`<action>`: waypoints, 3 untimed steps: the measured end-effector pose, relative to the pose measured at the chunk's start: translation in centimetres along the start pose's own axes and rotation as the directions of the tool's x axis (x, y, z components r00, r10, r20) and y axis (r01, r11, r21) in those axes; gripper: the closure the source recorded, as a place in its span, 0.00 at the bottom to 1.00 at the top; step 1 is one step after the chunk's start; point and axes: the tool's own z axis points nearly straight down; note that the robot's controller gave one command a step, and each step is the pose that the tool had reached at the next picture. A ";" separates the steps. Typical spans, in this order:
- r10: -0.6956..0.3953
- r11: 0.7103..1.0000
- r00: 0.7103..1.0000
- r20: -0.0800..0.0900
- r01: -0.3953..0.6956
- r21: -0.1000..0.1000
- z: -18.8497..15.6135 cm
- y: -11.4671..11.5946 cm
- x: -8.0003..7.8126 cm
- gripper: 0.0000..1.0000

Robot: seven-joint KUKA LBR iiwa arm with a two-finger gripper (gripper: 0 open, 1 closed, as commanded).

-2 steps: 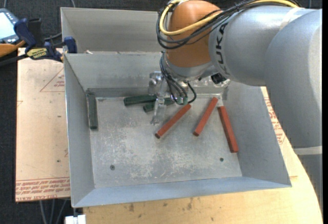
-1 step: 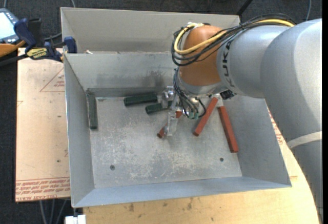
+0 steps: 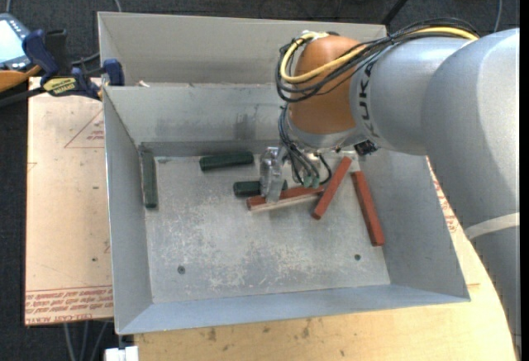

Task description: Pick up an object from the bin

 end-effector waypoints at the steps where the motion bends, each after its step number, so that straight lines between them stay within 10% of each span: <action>1: -0.039 0.999 0.999 -0.002 0.039 0.001 -7.9 2.2 6.0 1.00; 2: -0.035 0.999 0.999 -0.006 0.035 0.002 -7.5 2.1 6.0 0.00; 3: -0.179 0.984 0.984 -0.013 0.179 0.002 1.0 -0.9 3.2 0.00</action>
Offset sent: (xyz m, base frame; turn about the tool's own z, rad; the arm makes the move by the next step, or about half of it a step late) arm -0.0588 0.0242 0.0743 -0.0344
